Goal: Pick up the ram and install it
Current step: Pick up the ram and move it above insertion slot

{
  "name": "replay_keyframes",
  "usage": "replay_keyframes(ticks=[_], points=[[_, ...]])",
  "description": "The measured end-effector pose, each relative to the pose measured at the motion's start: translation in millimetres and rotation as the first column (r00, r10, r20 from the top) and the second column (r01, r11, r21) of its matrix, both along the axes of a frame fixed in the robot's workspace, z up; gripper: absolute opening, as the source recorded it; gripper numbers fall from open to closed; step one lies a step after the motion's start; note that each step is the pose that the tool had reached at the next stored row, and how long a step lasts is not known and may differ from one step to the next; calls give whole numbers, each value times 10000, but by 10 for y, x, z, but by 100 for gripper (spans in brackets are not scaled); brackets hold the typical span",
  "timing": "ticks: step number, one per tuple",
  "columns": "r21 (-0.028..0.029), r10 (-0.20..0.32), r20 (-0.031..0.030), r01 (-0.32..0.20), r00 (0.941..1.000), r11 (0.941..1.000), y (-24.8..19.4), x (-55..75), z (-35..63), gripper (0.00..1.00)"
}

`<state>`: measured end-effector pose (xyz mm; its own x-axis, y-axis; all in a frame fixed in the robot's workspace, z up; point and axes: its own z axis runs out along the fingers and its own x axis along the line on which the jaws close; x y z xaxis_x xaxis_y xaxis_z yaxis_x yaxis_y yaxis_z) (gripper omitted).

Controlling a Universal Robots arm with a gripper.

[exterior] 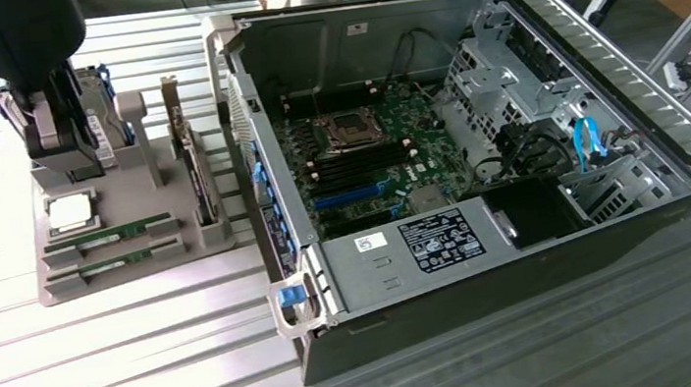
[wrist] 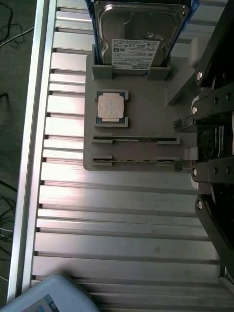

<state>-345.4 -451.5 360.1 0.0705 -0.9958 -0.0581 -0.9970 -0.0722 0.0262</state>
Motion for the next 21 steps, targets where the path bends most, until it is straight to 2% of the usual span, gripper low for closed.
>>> replay_keyframes(ticks=[19,21], points=[[52,5,2,-5,10000,10000,-50,0,-124,35],[60,6,0,-6,10000,10000,-66,-1,-136,35]])
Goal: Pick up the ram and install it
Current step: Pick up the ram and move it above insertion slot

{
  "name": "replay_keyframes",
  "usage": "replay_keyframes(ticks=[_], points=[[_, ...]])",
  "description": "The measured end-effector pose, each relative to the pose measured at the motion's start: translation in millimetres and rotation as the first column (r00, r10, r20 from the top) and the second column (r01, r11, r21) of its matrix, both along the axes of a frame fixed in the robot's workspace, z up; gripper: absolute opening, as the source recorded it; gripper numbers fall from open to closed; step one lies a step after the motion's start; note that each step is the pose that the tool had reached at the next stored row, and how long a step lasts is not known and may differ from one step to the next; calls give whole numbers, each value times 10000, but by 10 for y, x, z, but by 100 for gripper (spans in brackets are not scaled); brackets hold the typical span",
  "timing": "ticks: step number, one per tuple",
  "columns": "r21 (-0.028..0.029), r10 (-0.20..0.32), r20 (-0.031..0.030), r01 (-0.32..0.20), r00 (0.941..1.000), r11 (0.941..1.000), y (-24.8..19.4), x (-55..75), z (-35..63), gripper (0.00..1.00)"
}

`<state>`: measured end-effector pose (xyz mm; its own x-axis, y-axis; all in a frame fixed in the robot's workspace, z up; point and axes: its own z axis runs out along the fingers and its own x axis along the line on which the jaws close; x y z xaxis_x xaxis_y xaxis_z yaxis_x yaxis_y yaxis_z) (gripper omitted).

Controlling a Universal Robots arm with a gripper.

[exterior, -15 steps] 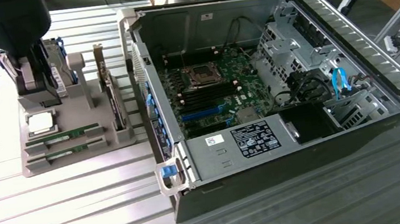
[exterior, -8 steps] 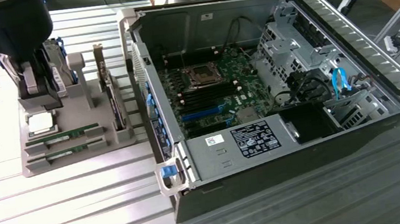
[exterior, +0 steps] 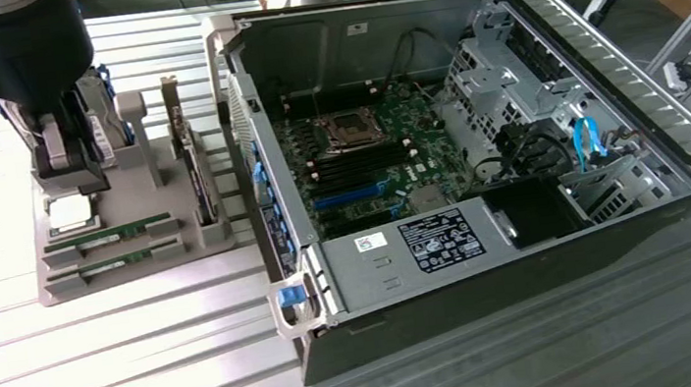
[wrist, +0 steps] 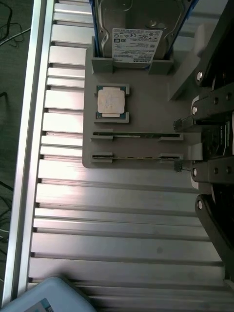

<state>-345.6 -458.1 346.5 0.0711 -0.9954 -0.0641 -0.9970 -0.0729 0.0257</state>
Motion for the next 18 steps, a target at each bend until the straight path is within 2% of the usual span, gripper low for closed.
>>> replay_keyframes(ticks=[6,18], points=[[17,2,0,-2,10000,10000,-60,-1,-31,35],[31,2,-2,-2,10000,10000,-128,-6,-99,35]])
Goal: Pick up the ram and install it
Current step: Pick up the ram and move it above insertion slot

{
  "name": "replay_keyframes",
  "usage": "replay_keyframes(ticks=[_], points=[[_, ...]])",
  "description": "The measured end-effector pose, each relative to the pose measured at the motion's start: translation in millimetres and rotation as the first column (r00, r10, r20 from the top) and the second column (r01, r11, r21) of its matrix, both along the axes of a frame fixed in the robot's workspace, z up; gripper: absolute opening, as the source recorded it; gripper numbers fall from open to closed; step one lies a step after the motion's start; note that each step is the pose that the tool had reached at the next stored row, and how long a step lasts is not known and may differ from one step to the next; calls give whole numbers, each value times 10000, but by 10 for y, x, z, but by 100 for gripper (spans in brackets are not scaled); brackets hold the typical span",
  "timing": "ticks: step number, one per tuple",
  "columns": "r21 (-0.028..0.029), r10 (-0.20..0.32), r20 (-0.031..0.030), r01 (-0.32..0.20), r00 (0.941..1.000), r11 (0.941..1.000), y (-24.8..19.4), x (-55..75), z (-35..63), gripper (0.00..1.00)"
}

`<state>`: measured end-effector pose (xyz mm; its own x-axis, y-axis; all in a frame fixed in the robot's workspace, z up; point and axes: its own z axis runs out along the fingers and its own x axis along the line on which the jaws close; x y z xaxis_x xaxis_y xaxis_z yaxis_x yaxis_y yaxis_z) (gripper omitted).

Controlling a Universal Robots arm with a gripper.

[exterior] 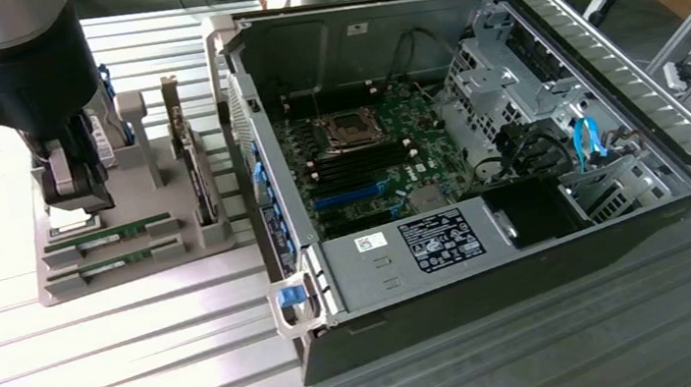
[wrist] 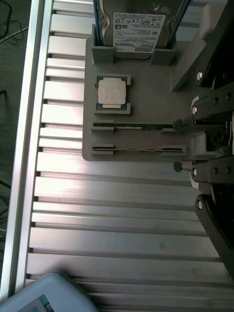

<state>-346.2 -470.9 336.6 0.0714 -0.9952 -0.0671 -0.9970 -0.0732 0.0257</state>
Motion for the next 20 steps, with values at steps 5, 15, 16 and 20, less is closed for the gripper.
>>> replay_keyframes(ticks=[5,15,16,20], points=[[4,1,1,-1,10000,10000,-12,0,-22,35],[17,1,2,-1,10000,10000,-49,1,-82,35],[18,1,2,-1,10000,10000,-57,1,-90,35],[16,1,0,-1,10000,10000,-79,0,-121,35]])
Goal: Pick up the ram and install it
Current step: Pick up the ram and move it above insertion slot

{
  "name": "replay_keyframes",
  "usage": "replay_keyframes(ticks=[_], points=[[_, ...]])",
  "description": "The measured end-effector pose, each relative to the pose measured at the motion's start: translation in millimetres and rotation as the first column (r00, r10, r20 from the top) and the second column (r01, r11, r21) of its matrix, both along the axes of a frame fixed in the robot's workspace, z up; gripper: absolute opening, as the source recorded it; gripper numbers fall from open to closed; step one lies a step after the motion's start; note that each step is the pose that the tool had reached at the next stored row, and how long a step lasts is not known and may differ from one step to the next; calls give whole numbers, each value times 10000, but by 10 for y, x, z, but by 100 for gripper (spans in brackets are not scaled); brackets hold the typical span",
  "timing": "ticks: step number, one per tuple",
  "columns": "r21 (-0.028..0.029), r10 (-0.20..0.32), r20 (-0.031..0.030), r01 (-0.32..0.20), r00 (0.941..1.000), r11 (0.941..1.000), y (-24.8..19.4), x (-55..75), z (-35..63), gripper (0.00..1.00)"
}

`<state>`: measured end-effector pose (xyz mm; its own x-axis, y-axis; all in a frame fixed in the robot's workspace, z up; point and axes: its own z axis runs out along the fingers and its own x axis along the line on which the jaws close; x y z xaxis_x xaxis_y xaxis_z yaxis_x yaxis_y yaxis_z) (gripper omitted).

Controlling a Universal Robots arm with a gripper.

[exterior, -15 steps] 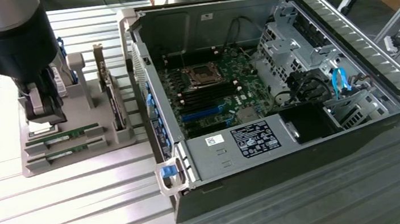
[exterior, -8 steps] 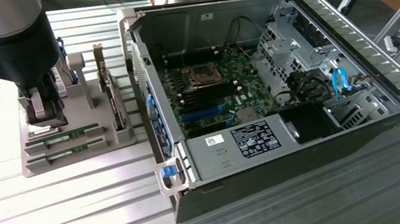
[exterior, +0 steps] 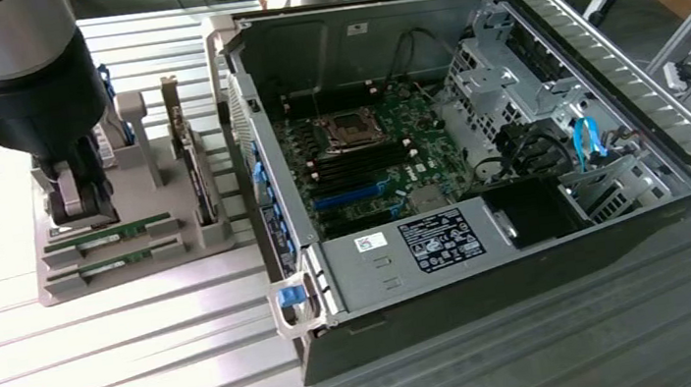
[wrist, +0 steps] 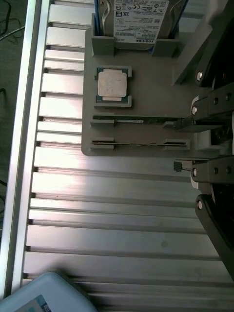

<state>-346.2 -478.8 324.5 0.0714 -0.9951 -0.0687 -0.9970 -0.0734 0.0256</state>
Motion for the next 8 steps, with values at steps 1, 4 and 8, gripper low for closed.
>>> replay_keyframes(ticks=[1,4,8], points=[[0,1,1,-1,10000,10000,-2,0,-9,35],[1,2,1,-2,10000,10000,-5,0,-47,35],[1,3,1,-3,10000,10000,-6,1,-82,35]])
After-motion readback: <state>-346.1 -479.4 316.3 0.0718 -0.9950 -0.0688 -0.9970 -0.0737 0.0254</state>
